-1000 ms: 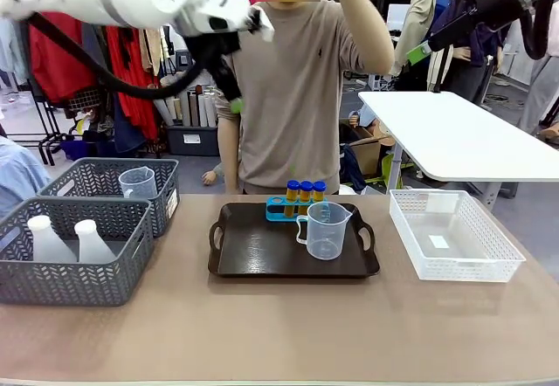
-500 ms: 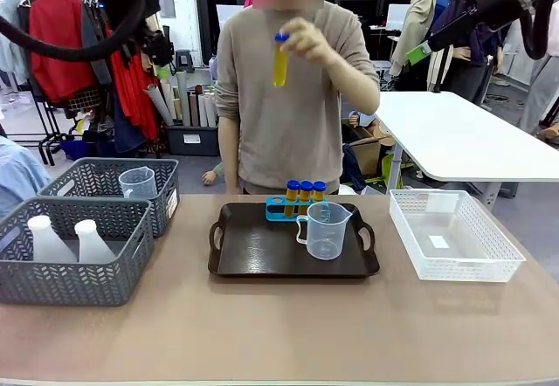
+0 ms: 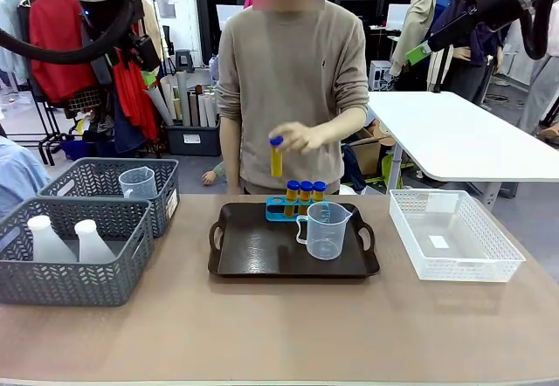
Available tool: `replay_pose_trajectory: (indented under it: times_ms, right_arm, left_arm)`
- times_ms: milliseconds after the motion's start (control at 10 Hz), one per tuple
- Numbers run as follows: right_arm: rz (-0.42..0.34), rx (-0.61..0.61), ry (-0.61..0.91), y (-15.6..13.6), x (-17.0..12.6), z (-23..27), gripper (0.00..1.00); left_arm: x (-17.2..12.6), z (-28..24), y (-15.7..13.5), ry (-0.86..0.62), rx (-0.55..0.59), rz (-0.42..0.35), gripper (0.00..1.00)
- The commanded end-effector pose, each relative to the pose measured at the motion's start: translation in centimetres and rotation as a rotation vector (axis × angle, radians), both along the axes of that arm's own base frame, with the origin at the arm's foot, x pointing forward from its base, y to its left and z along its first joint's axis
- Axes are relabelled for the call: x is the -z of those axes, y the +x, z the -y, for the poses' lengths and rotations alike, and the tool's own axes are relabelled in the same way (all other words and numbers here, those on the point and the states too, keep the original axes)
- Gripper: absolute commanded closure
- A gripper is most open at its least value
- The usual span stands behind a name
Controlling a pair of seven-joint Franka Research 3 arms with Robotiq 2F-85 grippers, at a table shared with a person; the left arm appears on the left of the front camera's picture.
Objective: Prepare the laboratory tools.
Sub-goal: Pick up one Small flask and place it on the Handle tray.
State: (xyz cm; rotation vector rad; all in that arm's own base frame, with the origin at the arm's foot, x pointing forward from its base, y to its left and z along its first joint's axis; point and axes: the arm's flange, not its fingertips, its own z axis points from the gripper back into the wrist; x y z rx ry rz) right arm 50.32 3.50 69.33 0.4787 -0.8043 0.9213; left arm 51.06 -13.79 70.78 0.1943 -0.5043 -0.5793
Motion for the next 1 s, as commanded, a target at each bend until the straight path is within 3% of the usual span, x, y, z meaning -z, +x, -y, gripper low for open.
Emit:
replay_pose_trajectory:
  times_ms: [0, 200, 300, 500, 700, 900]
  right_arm:
    - [0.005, -0.004, 0.008, -0.1, -0.1, -0.2, 0.00]
    - [0.005, -0.004, 0.008, -0.1, -0.1, -0.2, 0.00]
    - [0.005, -0.004, 0.008, -0.1, -0.1, -0.2, 0.00]
    - [0.005, -0.004, 0.008, -0.1, -0.1, -0.2, 0.00]
    - [0.005, -0.004, 0.008, -0.1, -0.1, -0.2, 0.00]
    - [0.005, -0.004, 0.008, -0.1, -0.1, -0.2, 0.00]
  left_arm:
    - [-0.3, -0.2, 0.1, 0.015, 0.022, 0.013, 0.00]
    - [-0.2, 0.3, -0.1, 0.000, 0.007, 0.003, 0.00]
    - [-2.5, 1.2, -1.8, -0.018, 0.028, -0.024, 0.00]
    - [-3.2, -1.8, -2.4, -0.085, -0.106, -0.054, 0.00]
    - [-1.2, -6.3, -2.6, -0.089, -0.283, -0.159, 0.00]
    - [3.0, -10.9, -1.7, -0.107, -0.424, -0.187, 0.00]
